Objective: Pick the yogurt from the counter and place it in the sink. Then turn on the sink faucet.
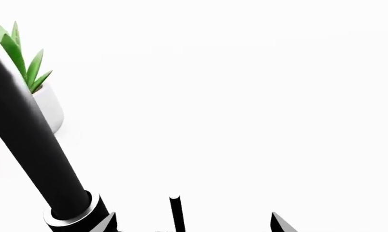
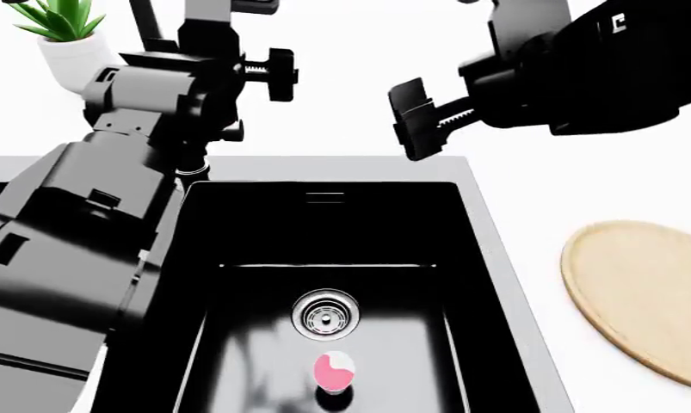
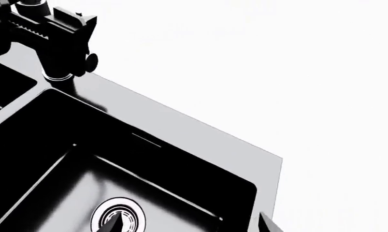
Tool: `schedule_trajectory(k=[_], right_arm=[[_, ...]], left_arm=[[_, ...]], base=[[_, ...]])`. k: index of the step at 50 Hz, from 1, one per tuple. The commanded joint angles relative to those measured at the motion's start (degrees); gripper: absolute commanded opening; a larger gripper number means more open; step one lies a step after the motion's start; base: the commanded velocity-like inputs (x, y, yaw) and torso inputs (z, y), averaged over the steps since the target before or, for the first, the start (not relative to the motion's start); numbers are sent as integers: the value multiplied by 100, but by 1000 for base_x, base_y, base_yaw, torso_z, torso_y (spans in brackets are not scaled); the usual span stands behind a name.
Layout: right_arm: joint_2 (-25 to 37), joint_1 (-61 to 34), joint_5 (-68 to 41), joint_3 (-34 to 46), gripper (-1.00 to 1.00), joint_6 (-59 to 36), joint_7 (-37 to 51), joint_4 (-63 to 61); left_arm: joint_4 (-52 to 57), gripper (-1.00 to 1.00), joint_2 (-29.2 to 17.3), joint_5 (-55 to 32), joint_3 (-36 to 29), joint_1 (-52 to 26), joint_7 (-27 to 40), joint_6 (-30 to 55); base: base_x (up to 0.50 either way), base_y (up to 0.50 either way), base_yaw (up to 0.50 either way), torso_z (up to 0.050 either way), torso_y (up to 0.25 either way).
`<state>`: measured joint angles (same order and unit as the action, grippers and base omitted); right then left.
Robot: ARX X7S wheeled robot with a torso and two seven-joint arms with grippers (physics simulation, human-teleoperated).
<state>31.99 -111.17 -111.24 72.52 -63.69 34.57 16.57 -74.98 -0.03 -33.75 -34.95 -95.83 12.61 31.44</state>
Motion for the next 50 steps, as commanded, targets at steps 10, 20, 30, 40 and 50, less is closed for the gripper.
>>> schedule_trajectory(k=[10, 20, 30, 40, 50], right_arm=[[43, 133, 102, 44, 100, 129, -70, 27], [54, 139, 145, 41, 100, 156, -92, 42], [63, 178, 158, 51, 100, 167, -95, 30], [53, 189, 196, 55, 100, 177, -150, 62], [77, 187, 181, 35, 100, 195, -130, 37]], left_arm=[[3, 100, 1, -662, -737, -95, -197, -457], [3, 100, 0, -845, -978, -149, -112, -531], [2, 100, 0, -1045, -1251, -149, -31, -557], [2, 100, 0, -820, -940, -99, -74, -491], [3, 100, 1, -991, -1102, -121, -48, -518]], base=[[0, 0, 0, 0, -112], [0, 0, 0, 0, -76], [0, 0, 0, 0, -150], [0, 0, 0, 0, -102], [0, 0, 0, 0, -92]])
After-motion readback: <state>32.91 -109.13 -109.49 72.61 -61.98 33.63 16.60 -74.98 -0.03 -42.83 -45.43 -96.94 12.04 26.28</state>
